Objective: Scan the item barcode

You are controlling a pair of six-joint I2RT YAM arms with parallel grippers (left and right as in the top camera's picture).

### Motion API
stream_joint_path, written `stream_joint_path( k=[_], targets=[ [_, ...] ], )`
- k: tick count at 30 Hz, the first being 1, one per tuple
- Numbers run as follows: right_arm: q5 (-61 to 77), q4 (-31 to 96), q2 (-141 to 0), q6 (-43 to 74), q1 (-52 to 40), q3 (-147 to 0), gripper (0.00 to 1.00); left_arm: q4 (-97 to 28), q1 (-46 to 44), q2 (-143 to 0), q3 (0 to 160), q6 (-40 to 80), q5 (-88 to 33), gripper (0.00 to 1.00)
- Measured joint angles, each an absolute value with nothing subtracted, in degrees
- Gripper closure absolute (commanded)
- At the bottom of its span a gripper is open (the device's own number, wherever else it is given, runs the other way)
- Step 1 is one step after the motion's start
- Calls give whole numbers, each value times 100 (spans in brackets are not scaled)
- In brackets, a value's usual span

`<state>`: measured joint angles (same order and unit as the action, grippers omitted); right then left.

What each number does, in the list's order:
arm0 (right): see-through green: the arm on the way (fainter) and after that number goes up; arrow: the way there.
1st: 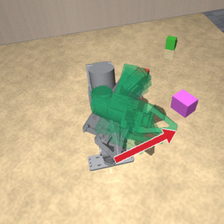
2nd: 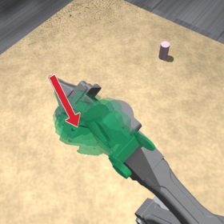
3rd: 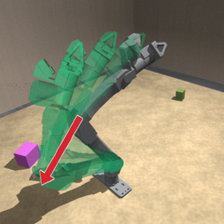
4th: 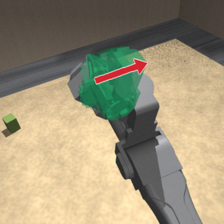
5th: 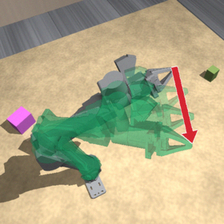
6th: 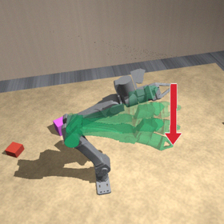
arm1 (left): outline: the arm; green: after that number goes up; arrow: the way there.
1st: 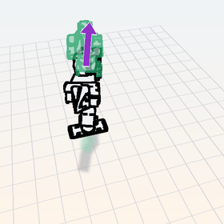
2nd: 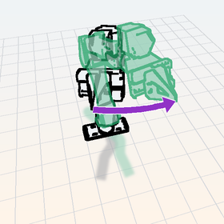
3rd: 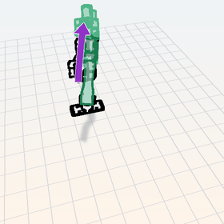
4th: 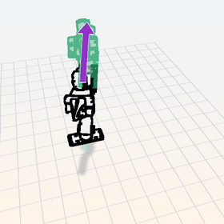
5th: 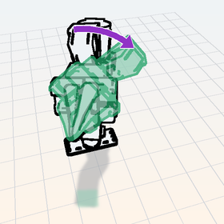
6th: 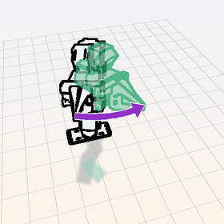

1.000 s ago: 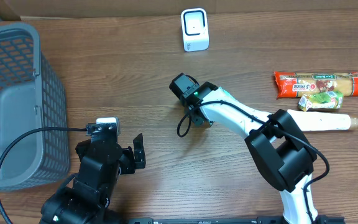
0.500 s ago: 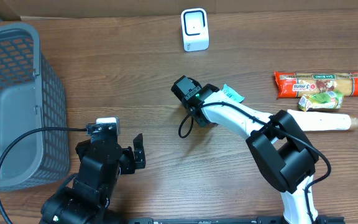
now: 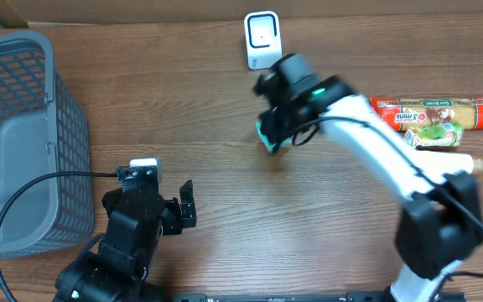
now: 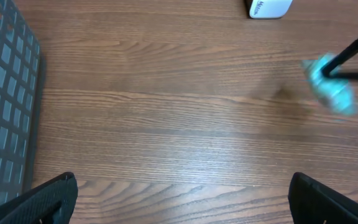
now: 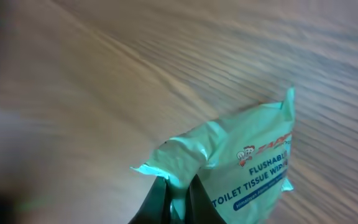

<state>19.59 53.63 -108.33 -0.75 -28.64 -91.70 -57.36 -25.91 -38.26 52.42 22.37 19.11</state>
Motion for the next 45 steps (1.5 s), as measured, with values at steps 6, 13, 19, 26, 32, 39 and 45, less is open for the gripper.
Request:
stream_joint_path(
  k=[6,13,19,26,32,39,45],
  targets=[
    [4823,4965,-10648,-233,-1944,-9043,96,-5736,-2591,-3826,5242,2237,1911,0],
    [6626,2187,-10766,915,-2029,-7435,96,-5736,-2591,-3826,5242,2237,1911,1],
    [6298,1072,-10989,2257,-2257,-6694,96,-5736,-2591,-3826,5242,2237,1911,0],
    [5330,1612,-11098,2668,-2252,-6689,96,-5739,-2591,-3826,5242,2237,1911,0],
    [4829,1946,-11087,2661,-2206,-6696,74,-5736,-2591,-3826,5242,2237,1911,1],
    [4237,2576,-11089,2139,-1739,-6722,48,-5736,-2591,-3826,5240,2237,1911,1],
    [3603,3710,-11089,1612,-1168,-7238,52,-5736,-2591,-3826,5242,2237,1911,1]
  ],
)
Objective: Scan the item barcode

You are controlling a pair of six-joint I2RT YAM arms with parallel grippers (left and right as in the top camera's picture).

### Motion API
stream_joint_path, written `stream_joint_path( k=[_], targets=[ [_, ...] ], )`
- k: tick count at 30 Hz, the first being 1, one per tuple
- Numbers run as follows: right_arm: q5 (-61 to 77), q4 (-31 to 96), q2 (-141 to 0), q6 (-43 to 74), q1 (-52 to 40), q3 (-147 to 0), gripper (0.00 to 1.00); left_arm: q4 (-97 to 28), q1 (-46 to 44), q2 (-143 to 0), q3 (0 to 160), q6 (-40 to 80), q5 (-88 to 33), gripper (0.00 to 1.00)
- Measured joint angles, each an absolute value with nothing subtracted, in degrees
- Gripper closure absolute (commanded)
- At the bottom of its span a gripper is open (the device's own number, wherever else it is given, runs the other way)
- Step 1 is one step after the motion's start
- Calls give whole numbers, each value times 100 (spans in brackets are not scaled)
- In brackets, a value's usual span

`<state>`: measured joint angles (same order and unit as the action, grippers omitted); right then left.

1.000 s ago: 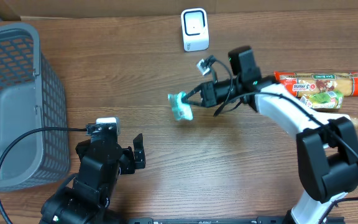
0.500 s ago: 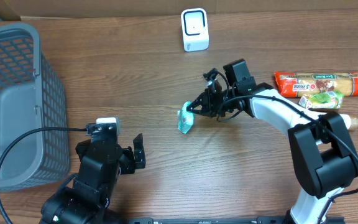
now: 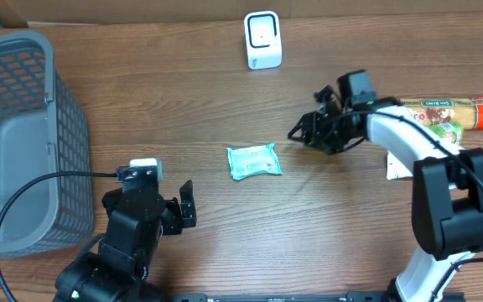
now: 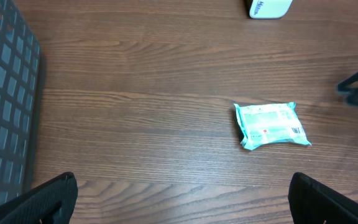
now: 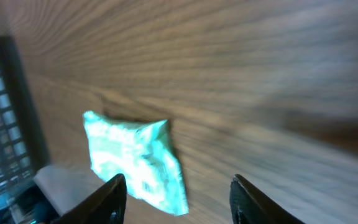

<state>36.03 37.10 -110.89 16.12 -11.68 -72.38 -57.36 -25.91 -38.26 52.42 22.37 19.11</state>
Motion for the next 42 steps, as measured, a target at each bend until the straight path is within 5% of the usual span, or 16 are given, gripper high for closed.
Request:
stream_joint_path(
  k=[7,12,26,31,42],
  targets=[
    [3258,4104,-11085,1219,-1603,-7865,61,-5736,-2591,-3826,5242,2237,1911,0],
    [3218,3736,-11085,1518,-2589,-7863,96,-5739,-2591,-3826,5242,2237,1911,0],
    [1686,2163,-11754,3310,-3916,-7863,96,-5739,-2591,-3826,5242,2237,1911,0],
    [1096,1549,-11909,3413,-3944,-7863,82,-5736,-2591,-3826,5242,2237,1911,1],
    [607,1715,-12064,3459,-3940,-7865,76,-5739,-2591,-3826,5242,2237,1911,0]
  ],
)
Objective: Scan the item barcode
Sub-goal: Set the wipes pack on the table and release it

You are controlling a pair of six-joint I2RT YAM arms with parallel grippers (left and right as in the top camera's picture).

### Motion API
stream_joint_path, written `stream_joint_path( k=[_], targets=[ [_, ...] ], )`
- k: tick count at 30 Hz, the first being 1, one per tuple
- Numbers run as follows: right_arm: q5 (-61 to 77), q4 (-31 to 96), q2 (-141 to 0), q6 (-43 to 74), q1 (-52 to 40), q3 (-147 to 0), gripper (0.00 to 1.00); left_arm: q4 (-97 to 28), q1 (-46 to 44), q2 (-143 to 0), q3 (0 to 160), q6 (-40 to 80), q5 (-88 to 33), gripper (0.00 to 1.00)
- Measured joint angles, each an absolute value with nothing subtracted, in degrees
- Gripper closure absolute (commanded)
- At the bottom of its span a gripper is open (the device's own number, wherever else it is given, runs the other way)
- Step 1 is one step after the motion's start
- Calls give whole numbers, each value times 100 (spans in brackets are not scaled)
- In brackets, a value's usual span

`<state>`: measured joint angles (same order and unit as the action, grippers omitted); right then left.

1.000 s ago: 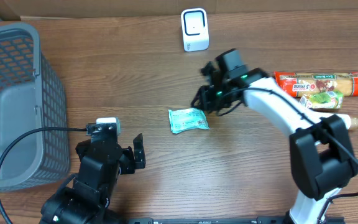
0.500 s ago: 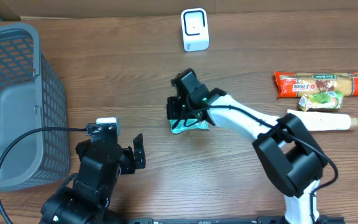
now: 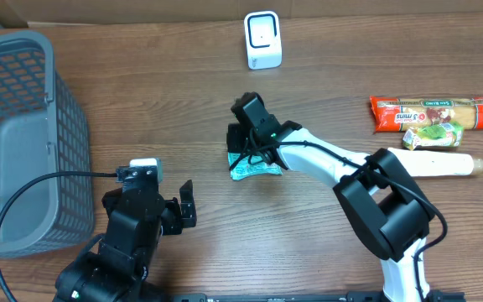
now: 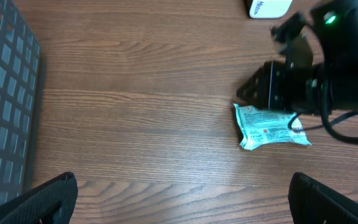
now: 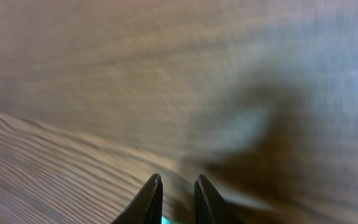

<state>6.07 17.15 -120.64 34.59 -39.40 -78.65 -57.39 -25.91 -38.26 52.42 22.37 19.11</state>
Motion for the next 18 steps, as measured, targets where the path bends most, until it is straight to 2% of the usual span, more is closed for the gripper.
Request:
stream_joint_path(
  k=[5,12,15,18],
  targets=[
    [1223,2182,-12101,3430,-3940,-7911,71,-5736,-2591,-3826,5242,2237,1911,1],
    [1533,4864,-12101,2440,-3747,-8713,70,-5736,-2591,-3826,5242,2237,1911,0],
    [1297,5640,-12097,2045,-3524,-8997,65,-5736,-2591,-3826,5242,2237,1911,0],
    [1142,6069,-12090,1791,-3225,-9076,64,-5736,-2591,-3826,5242,2237,1911,1]
  ],
)
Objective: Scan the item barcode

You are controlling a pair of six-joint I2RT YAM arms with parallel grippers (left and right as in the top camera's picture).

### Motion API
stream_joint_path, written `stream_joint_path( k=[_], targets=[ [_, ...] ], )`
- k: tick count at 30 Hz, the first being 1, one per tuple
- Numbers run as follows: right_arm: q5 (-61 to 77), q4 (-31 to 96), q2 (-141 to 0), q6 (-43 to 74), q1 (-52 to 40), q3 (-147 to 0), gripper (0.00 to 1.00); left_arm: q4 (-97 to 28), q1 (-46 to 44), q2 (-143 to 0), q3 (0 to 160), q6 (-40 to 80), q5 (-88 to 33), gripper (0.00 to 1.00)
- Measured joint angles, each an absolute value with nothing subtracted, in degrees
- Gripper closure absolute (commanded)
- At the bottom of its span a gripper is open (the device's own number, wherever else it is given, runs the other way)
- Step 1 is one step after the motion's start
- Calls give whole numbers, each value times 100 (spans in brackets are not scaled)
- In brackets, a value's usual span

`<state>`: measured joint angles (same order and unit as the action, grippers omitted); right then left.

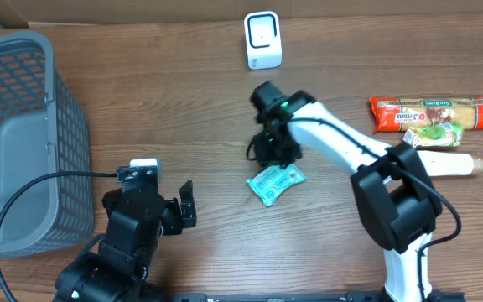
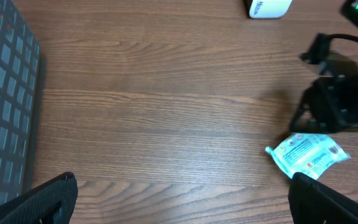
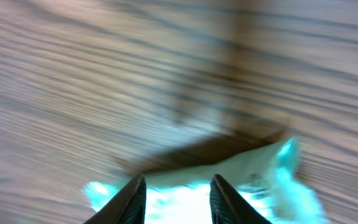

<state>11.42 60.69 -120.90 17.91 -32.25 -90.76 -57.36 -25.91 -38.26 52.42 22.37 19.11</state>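
Note:
A teal wipes packet [image 1: 276, 184] lies tilted on the wooden table, also seen at the right of the left wrist view as the packet [image 2: 307, 155]. My right gripper [image 1: 272, 158] is just over its far edge. In the blurred right wrist view, its fingers [image 3: 132, 200] stand apart over the bright packet [image 3: 185, 199], which spreads past both of them: the right gripper [image 3: 178, 202] is open. The white barcode scanner [image 1: 262, 39] stands at the back. My left gripper [image 2: 182, 196] rests open near the front left, holding nothing.
A grey mesh basket [image 1: 57, 92] fills the left side. At the right lie a red pasta package [image 1: 434, 112], a small green packet [image 1: 433, 134] and a beige tube [image 1: 447, 164]. A black cable [image 1: 23, 197] runs to the left arm.
The packet now lies further right and nearer the front, turned at an angle. My right gripper has moved right with it and its fingers stand wider apart. The left arm is unchanged.
First my right gripper held the packet in the air below the scanner. Then the packet lay flat mid-table with the gripper open off to its right. Then the gripper was down at the packet with fingers nearly together. Now the packet lies shifted and turned under open fingers.

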Motion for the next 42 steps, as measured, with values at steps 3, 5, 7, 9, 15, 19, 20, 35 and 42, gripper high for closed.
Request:
stream_joint_path(
  k=[3,5,7,9,15,19,20,35,42],
  targets=[
    [1114,6189,-12084,1669,-2884,-9076,65,-5734,-2591,-3826,5242,2237,1911,1],
    [1111,6213,-11981,1721,-2615,-9076,69,-5736,-2591,-3826,5242,2237,1911,0],
    [1118,6383,-11727,1855,-2331,-9076,72,-5736,-2591,-3826,5242,2237,1911,1],
    [1116,6582,-11522,1920,-2161,-9076,75,-5736,-2591,-3826,5242,2237,1911,0],
    [1597,7446,-11163,1494,-1865,-9008,87,-5736,-2591,-3826,5242,2237,1911,0],
    [2016,7395,-11163,1048,-2231,-8451,89,-5734,-2591,-3826,5242,2237,1911,0],
    [2064,7363,-11163,987,-2331,-8294,89,-5739,-2591,-3826,5242,2237,1911,0],
    [1594,5450,-11166,1149,-2587,-7177,87,-5736,-2591,-3826,5242,2237,1911,1],
    [639,4362,-11166,1188,-2436,-7190,80,-5736,-2591,-3826,5242,2237,1911,0]
  ],
)
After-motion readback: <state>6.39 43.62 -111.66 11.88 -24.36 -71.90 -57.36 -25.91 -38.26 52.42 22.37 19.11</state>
